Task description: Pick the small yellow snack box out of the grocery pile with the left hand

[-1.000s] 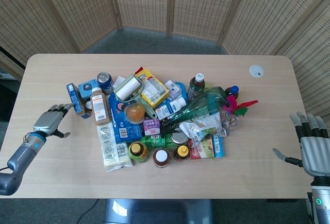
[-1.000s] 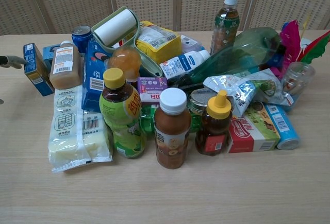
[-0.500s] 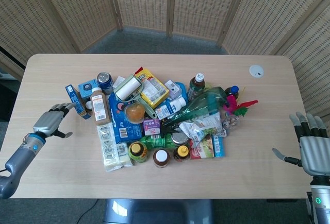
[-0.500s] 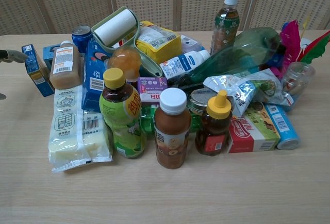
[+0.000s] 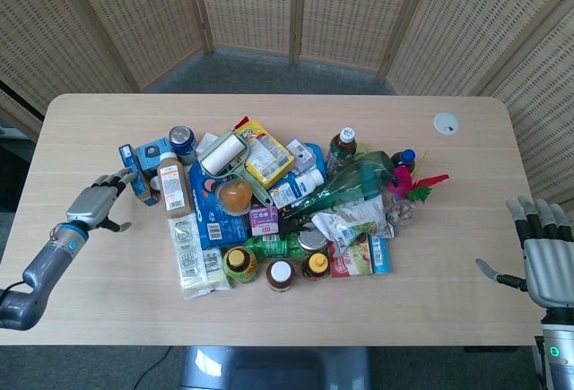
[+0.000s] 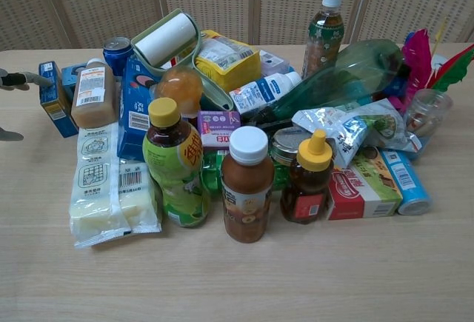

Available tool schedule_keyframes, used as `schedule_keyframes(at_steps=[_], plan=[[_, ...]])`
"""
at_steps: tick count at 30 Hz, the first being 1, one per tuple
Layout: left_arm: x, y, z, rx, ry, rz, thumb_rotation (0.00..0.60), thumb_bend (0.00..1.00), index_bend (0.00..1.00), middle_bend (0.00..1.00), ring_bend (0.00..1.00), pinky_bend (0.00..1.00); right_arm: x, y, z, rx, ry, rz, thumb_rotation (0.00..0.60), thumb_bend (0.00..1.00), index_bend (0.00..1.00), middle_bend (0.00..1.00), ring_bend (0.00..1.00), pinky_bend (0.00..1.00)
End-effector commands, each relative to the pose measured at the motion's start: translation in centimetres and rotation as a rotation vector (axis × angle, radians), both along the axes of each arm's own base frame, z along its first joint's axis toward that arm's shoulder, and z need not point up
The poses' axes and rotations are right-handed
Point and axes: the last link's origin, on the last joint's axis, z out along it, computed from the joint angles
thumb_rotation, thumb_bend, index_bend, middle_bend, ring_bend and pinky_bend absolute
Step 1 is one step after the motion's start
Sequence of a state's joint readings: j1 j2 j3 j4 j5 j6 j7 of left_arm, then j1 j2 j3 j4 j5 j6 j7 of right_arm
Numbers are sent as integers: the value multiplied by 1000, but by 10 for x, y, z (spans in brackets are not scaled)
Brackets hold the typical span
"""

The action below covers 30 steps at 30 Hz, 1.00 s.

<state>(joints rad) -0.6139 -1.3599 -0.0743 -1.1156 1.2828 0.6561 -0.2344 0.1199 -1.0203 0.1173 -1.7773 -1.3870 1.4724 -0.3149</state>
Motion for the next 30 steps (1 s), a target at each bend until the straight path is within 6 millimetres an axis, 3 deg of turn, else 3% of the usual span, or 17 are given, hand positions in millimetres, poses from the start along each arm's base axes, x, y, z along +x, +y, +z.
schedule_keyframes(at_steps=[1, 12, 21, 25, 30], plan=[[1, -8, -1, -19, -2, -9, 600, 289, 0, 0, 0, 0, 1, -1, -1, 3, -1, 3, 344, 177, 44, 36, 0, 0], [14, -54, 11, -84, -51, -39, 600, 288, 0, 0, 0, 0, 0, -3, -3, 6, -14, 8, 345, 179, 45, 35, 0, 0], [39, -90, 21, -144, -123, -81, 600, 280, 0, 0, 0, 0, -1, -1, -3, 2, -23, 10, 343, 178, 45, 36, 0, 0], [51, -90, 30, -114, -151, -134, 600, 280, 0, 0, 0, 0, -1, -2, -3, 4, -26, 12, 345, 178, 44, 36, 0, 0], [49, -68, 35, -26, -128, -197, 600, 281, 0, 0, 0, 0, -1, -2, -4, 7, -28, 14, 342, 179, 44, 36, 0, 0]])
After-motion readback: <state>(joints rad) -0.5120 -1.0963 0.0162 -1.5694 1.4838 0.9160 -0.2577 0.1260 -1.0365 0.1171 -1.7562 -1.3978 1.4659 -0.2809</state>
